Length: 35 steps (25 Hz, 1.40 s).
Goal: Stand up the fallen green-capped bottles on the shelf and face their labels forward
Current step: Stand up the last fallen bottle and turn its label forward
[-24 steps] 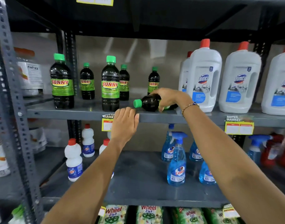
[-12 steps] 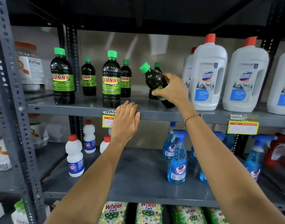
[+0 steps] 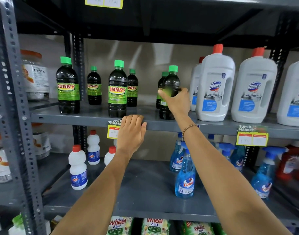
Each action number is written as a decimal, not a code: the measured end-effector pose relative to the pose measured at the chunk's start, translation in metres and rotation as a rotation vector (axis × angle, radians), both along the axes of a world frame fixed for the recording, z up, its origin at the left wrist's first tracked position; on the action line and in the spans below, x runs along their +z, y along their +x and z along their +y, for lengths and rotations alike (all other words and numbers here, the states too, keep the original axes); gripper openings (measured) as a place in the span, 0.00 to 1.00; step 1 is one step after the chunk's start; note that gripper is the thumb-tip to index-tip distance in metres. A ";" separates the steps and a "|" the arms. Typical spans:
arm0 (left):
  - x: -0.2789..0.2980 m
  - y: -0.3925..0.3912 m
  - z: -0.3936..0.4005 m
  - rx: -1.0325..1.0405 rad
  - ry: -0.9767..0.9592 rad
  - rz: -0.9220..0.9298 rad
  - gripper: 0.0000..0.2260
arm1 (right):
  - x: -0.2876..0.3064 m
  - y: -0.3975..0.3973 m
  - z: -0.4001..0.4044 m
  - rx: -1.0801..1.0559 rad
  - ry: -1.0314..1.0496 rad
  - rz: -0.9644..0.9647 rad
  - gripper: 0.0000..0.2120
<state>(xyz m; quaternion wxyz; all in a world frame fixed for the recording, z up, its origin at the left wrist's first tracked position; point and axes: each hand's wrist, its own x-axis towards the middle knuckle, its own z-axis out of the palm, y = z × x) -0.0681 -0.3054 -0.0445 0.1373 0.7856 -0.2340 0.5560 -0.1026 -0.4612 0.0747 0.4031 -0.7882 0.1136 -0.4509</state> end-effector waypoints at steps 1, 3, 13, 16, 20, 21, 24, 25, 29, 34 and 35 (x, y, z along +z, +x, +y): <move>0.000 0.000 0.000 -0.001 0.001 0.009 0.14 | -0.002 0.002 -0.001 0.003 -0.010 0.021 0.41; -0.001 0.000 0.000 0.001 0.002 0.011 0.14 | -0.008 0.005 -0.005 0.070 -0.065 0.073 0.41; -0.002 0.003 0.000 -0.047 -0.028 -0.019 0.14 | -0.025 0.002 -0.019 0.378 0.136 0.185 0.48; -0.001 0.003 0.000 -0.044 -0.014 -0.009 0.14 | -0.024 0.002 -0.015 0.391 0.065 0.250 0.44; -0.001 0.003 0.000 -0.054 -0.019 -0.011 0.15 | -0.028 0.001 -0.018 0.342 0.106 0.187 0.43; -0.001 0.003 0.000 -0.057 -0.020 -0.015 0.14 | -0.030 0.001 -0.016 0.285 0.060 0.159 0.44; -0.001 0.001 0.001 -0.054 -0.013 0.002 0.15 | -0.030 0.003 -0.013 0.303 0.031 0.216 0.40; 0.000 0.001 0.001 -0.055 -0.011 0.008 0.14 | -0.028 0.003 -0.014 0.334 0.048 0.243 0.37; -0.001 0.003 0.001 -0.058 -0.014 0.001 0.14 | -0.032 0.002 -0.015 0.238 0.009 0.202 0.35; -0.001 0.002 0.000 -0.051 -0.023 0.001 0.15 | -0.029 0.004 -0.018 0.333 0.059 0.260 0.35; -0.001 0.002 0.000 -0.053 -0.026 0.001 0.15 | -0.028 0.004 -0.021 0.366 0.080 0.263 0.32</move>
